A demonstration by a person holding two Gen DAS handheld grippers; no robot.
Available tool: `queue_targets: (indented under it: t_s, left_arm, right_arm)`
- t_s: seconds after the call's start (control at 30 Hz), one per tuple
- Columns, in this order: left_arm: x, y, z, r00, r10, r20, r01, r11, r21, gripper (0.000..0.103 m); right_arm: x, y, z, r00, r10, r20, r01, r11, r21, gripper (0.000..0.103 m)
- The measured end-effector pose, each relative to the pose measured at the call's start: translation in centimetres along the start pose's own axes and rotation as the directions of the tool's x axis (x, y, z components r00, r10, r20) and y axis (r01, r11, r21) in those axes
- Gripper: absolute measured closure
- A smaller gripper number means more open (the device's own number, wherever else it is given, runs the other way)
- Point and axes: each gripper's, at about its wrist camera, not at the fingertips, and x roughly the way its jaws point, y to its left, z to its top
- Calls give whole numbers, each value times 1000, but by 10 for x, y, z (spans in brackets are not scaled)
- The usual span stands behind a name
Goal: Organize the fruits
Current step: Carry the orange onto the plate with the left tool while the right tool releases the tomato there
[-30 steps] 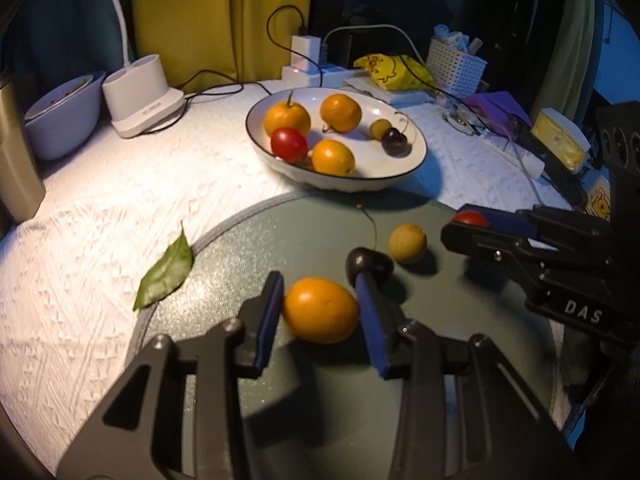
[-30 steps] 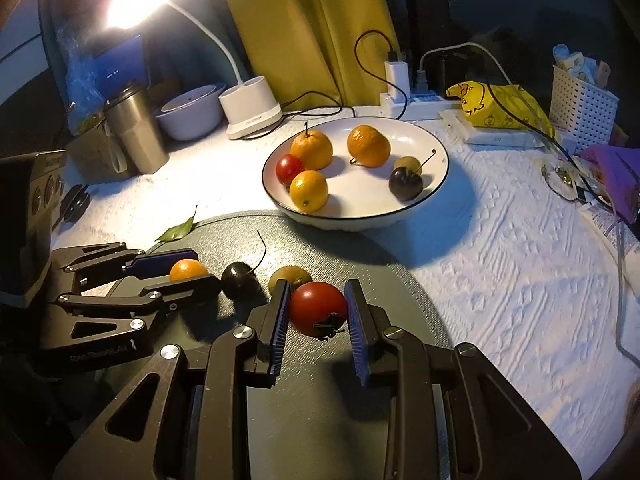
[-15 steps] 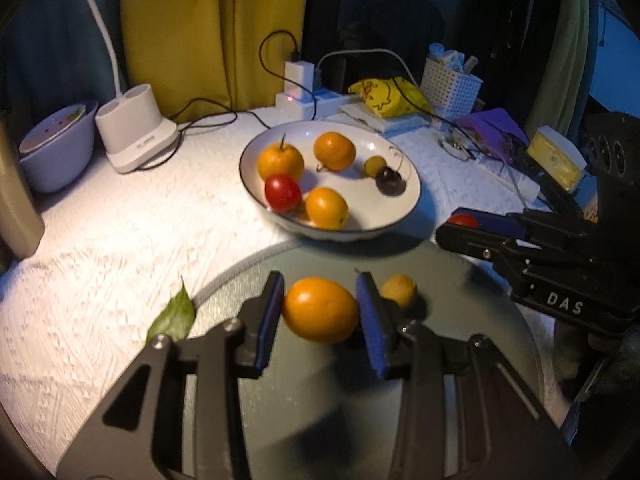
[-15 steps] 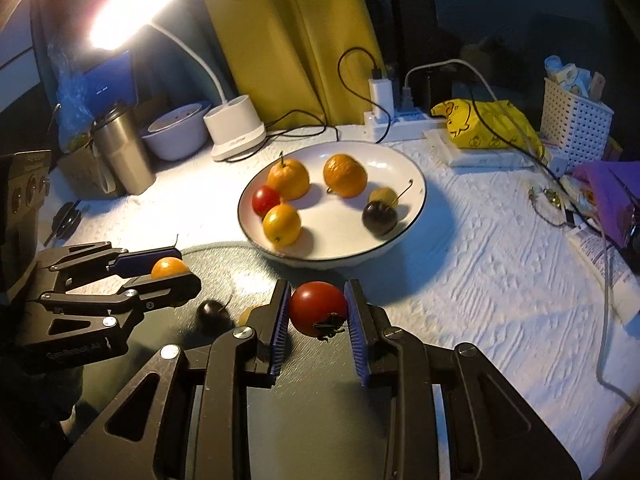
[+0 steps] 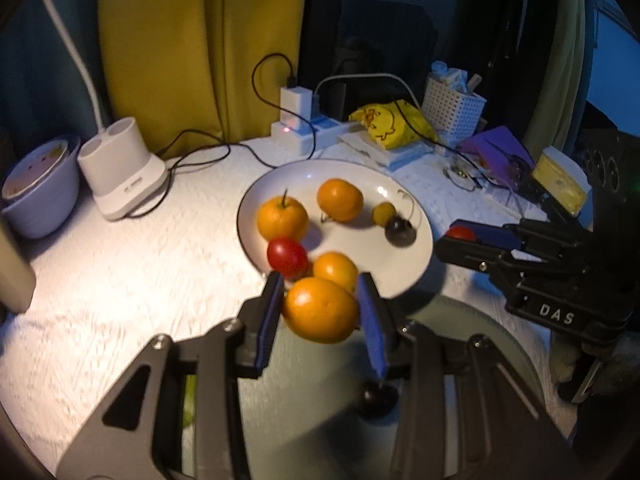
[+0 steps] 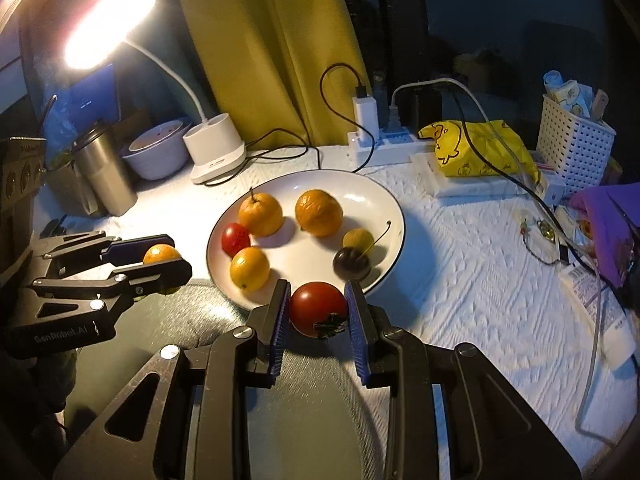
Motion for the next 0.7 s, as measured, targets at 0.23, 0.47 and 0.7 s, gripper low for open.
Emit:
queue_targets:
  t_s: [0.23,0.47,0.7]
  left_arm:
    - [14,6,21,1000,-26,6,26,1000,13,64]
    - [31,17,42,999,-32,24,32,999,8,64]
    - [53,33,65,998,-31,46,33,999,-30,64]
  right_arm:
    - [13,-6,18,1000,-13,9,13,1000,-3,73]
    - [29,-13,34,1000,-23,21,23,1000,-1,73]
    - [48,-23,49,998,-43,37,42,999,26,73]
